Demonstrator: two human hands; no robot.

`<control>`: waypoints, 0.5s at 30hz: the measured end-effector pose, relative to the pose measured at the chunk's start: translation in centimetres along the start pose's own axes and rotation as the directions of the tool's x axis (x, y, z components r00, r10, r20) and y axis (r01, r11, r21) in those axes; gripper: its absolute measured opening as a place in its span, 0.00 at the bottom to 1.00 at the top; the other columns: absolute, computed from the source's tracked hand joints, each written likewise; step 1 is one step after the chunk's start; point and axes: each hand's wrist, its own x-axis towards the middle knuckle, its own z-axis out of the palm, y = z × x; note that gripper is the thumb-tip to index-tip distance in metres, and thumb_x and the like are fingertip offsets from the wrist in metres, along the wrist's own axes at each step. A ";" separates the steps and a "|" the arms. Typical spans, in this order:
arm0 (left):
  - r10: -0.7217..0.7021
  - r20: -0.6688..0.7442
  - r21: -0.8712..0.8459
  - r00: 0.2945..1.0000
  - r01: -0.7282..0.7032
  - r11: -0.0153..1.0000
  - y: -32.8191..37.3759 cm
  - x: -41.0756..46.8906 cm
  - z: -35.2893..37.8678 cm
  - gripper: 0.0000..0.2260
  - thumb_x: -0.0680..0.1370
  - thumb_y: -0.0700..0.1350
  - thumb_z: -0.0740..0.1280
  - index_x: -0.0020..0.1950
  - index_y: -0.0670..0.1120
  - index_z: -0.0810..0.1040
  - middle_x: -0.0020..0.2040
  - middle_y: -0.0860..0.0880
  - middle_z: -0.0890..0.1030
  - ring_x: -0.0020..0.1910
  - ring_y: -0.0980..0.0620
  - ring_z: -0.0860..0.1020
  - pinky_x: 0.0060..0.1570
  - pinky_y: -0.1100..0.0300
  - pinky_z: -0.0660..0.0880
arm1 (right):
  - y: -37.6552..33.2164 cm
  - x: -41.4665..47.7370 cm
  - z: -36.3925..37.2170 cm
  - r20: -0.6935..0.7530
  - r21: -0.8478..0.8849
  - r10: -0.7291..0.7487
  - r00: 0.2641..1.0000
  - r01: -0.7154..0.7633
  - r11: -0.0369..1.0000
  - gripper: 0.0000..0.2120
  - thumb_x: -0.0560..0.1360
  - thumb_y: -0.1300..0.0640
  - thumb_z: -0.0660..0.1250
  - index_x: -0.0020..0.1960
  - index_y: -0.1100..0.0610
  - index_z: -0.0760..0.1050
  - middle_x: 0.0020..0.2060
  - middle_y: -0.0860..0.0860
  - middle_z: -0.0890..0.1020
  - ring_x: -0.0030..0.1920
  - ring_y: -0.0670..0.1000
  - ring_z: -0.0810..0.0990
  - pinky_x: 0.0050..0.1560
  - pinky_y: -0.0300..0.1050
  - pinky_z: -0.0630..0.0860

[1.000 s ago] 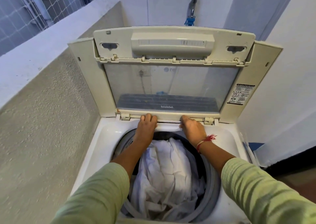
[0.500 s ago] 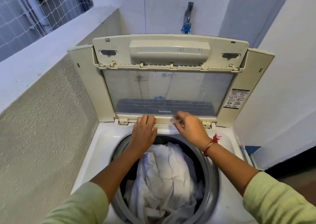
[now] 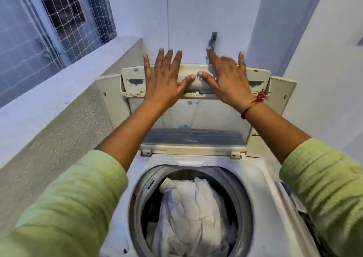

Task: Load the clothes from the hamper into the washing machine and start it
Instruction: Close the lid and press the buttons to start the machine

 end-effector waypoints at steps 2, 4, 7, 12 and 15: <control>-0.003 0.008 -0.054 1.000 0.003 0.999 0.1 0.7 -0.5 0.27 0.79 0.63 0.47 0.70 0.48 0.66 0.69 0.44 0.71 0.71 0.43 0.66 0.72 0.40 0.50 | 0.1 0.5 -1.0 0.039 0.044 -0.018 0.999 0.016 0.999 0.29 0.78 0.36 0.47 0.69 0.54 0.66 0.58 0.59 0.78 0.60 0.60 0.74 0.66 0.56 0.63; -0.005 -0.043 -0.074 0.999 0.002 0.997 0.5 0.7 -1.3 0.24 0.81 0.60 0.47 0.62 0.46 0.72 0.61 0.43 0.78 0.62 0.41 0.74 0.66 0.46 0.62 | 0.1 0.5 -1.7 0.031 0.056 -0.039 0.999 0.037 0.998 0.28 0.78 0.37 0.47 0.61 0.56 0.72 0.51 0.58 0.80 0.53 0.60 0.76 0.53 0.51 0.69; 0.041 -0.077 -0.054 0.996 -0.045 0.998 0.5 -0.5 -2.6 0.24 0.80 0.61 0.48 0.58 0.45 0.74 0.55 0.42 0.79 0.55 0.41 0.76 0.55 0.49 0.69 | 0.0 -0.4 -3.0 0.061 0.087 -0.088 0.994 0.083 0.993 0.27 0.77 0.36 0.49 0.50 0.57 0.75 0.41 0.55 0.79 0.43 0.56 0.77 0.41 0.45 0.67; 0.150 0.045 -0.080 0.988 -0.147 0.986 0.4 -4.6 -6.2 0.23 0.78 0.65 0.50 0.44 0.48 0.72 0.37 0.48 0.74 0.38 0.48 0.72 0.39 0.57 0.65 | -0.7 -3.2 -6.7 0.261 0.176 -0.259 0.930 0.218 0.960 0.26 0.76 0.34 0.50 0.38 0.55 0.71 0.30 0.52 0.74 0.34 0.53 0.72 0.31 0.43 0.62; 0.176 0.095 -0.130 0.980 -0.164 0.978 0.9 -8.0 -7.9 0.20 0.78 0.64 0.52 0.42 0.49 0.70 0.32 0.52 0.70 0.36 0.50 0.71 0.34 0.60 0.61 | -1.8 -6.6 -7.7 0.267 0.181 -0.312 0.912 0.271 0.945 0.25 0.77 0.35 0.49 0.40 0.54 0.70 0.31 0.51 0.74 0.33 0.52 0.72 0.31 0.44 0.61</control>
